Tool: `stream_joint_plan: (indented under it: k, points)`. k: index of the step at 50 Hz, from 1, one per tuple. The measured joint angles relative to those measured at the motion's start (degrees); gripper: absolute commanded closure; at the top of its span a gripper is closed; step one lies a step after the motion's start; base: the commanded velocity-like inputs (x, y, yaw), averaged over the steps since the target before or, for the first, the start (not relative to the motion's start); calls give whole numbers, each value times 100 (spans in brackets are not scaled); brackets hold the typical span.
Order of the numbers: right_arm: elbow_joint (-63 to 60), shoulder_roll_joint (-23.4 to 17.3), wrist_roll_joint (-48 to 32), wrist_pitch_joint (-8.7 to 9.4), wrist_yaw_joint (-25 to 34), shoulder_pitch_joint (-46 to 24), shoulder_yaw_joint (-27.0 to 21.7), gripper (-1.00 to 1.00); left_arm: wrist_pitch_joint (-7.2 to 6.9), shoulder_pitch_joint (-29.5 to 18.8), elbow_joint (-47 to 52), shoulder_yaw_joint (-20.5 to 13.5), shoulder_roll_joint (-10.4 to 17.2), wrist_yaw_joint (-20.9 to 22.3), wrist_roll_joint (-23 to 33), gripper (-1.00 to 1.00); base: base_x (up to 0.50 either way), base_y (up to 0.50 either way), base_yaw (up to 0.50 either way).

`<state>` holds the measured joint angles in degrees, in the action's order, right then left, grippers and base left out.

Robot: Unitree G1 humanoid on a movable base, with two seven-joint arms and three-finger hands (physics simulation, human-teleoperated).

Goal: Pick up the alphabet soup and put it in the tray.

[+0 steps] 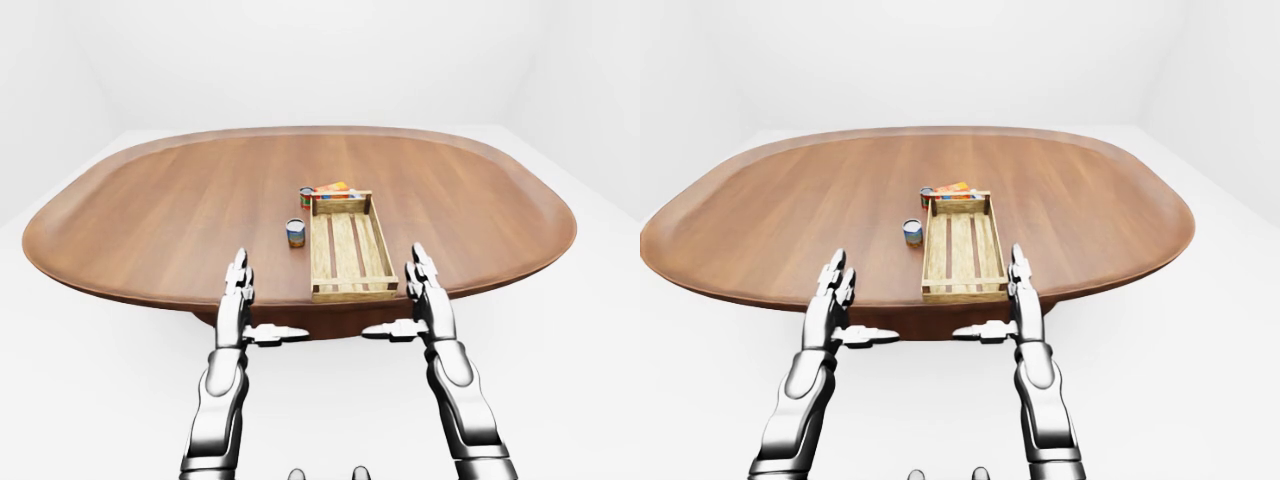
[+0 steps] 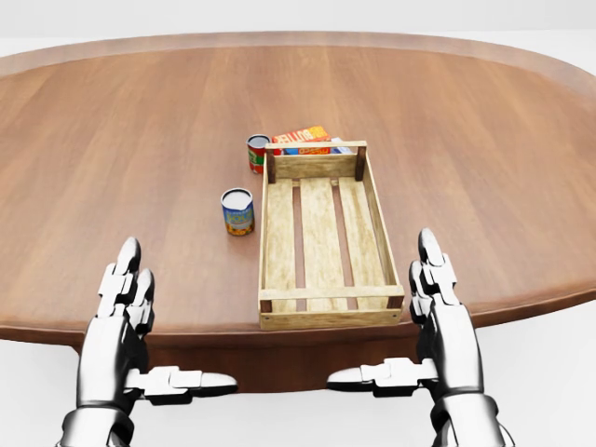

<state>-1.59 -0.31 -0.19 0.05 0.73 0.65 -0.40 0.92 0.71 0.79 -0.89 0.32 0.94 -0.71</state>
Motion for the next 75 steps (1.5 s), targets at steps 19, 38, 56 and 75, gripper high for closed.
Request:
stream_joint_plan:
  k: [19, 38, 56, 75]
  points:
    - [-992, -51, -58, 306, 173, 347, -134, -100, 243, 351, 714, -233, 43, 94, -164, -100, 0, 0, 0]
    - [-2453, -35, 138, 495, 427, 832, -647, -100, -456, 579, 2170, -828, 80, 206, -574, -100, 0, 0, 0]
    - [-3019, 62, 286, 495, 582, 1014, -868, -100, -554, 643, 2483, -1063, 79, 262, -765, -100, 0, -24, 0]
    - [-3023, 41, 177, 495, 532, 1005, -848, -100, -574, 655, 2486, -1095, 60, 287, -838, -100, 0, -20, 0]
